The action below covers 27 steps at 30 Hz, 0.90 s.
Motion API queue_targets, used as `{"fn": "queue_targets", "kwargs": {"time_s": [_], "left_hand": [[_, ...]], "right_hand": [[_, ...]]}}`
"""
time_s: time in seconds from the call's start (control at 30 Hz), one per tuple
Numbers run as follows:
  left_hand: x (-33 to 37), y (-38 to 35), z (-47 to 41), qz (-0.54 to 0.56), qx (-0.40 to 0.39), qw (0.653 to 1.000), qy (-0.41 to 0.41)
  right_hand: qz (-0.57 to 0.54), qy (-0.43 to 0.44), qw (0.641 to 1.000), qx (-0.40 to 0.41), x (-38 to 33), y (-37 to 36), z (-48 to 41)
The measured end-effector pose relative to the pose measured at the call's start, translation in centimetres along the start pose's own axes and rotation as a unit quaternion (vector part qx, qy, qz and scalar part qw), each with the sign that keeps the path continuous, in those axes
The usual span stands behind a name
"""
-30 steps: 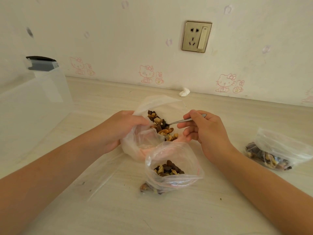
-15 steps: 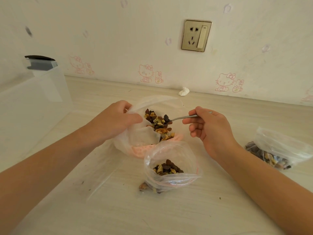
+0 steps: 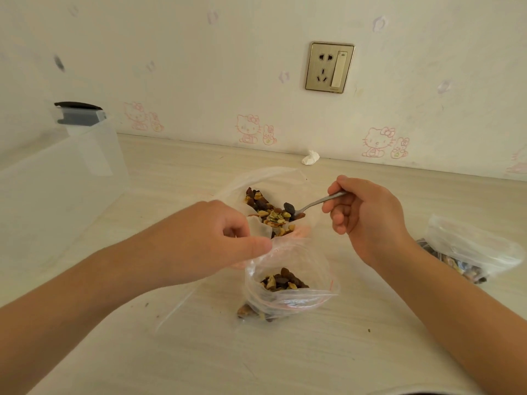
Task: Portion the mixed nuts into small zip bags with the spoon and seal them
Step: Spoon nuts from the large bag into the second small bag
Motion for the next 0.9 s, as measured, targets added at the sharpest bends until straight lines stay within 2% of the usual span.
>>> {"fn": "queue_targets", "kwargs": {"time_s": [0.1,0.3,0.37,0.5,0.7,0.83,0.9], "left_hand": [[0.0,-1.0,-0.1,0.010,-0.040,0.999,0.000],[-0.3,-1.1,-0.3,0.034,-0.048,0.998,0.011],[-0.3,-1.2,-0.3,0.039,-0.054,0.998,0.014],[-0.2,-1.3,-0.4,0.034,-0.055,0.998,0.006],[0.0,-1.2,-0.4,0.042,-0.058,0.997,-0.008],[0.2,-0.9,-0.2,0.049,-0.056,0.997,-0.013],[0.4,0.0,-0.2,0.086,-0.022,0.996,-0.029]], "right_hand": [[-0.017,0.000,1.000,-0.016,-0.5,-0.3,0.2],[-0.011,0.030,0.994,-0.107,-1.6,-1.4,0.9],[0.024,0.074,0.985,-0.151,-2.2,-2.0,1.4],[0.119,0.191,0.946,-0.235,-3.6,-3.2,3.3],[0.128,0.229,0.941,-0.214,-4.3,-2.8,3.4],[0.086,0.220,0.960,-0.151,-4.6,-1.9,2.3],[0.075,0.206,0.970,-0.109,-4.3,-1.3,1.7]]}}
Point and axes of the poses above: each hand's wrist, its own z-axis away from the middle knuckle, its own y-axis out of the back of the hand, x = y × z, the point moved 6 cm from there along -z, towards the middle knuckle, and after that the axes turned 4 degrees about y, right-handed, at the moved point
